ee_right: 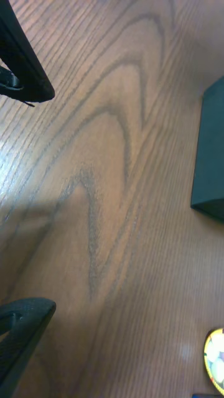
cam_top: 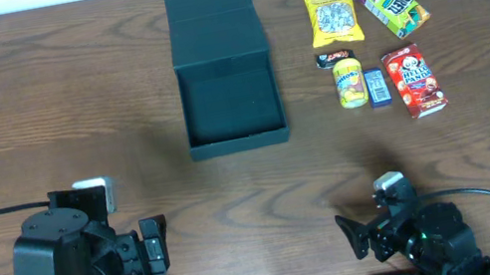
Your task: Pack container
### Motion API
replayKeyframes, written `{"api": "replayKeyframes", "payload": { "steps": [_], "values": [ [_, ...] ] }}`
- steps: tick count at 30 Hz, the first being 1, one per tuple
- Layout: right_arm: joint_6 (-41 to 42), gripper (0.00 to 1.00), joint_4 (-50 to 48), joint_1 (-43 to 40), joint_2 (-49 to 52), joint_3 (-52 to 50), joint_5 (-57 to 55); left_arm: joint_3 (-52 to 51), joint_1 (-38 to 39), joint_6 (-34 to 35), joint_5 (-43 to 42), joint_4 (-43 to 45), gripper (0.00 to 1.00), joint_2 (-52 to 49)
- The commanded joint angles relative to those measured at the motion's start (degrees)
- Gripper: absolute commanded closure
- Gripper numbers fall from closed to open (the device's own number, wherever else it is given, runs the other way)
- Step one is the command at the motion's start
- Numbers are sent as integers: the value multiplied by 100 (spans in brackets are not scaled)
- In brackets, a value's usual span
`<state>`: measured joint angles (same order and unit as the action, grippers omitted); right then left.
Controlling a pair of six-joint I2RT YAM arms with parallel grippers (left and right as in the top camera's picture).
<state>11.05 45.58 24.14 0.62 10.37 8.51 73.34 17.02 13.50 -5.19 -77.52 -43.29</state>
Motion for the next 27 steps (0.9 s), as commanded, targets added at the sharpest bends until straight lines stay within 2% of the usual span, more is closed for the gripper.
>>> {"api": "replayKeyframes", "payload": {
  "steps": [1, 4, 8, 10, 13, 15, 17, 23, 25, 27],
  "values": [
    [-103, 1, 4, 31, -31, -31, -157, -33, -9, 20, 39, 66, 5, 20],
    [-107, 1, -4, 31, -31, -31, -321, -33, -9, -111, -205, 63, 5, 20],
    [317, 1, -247, 31, -31, -31, -313, -33, -9, -973, -903, 55, 5, 20],
    [1075, 1, -573, 31, -31, -31, -313, -33, -9, -1178, -1010, 35, 5, 20],
    [2688, 1, -1062, 31, -31, -31, -260, -33, -9, -1558, -1172, -4, 5, 20],
    [3829, 1, -1196, 31, -31, -31, -146, -33, -9, -1858, -1399, -4, 5, 20],
    [4540, 1, -1196, 31, -31, -33, -144, -33, -9, -1958, -1499, 2, 5, 20],
    [4715, 1, -1287, 31, -31, -31, 55, -33, -9, -1954, -1322, 15, 5, 20],
    [4312, 1, -1563, 31, -31, -31, 120, -33, -9, -1954, -1325, 15, 5, 20],
    [3517, 1, -2221, 31, -31, -28, 317, -33, -9, -1954, -1325, 15, 5, 20]
  ]
}}
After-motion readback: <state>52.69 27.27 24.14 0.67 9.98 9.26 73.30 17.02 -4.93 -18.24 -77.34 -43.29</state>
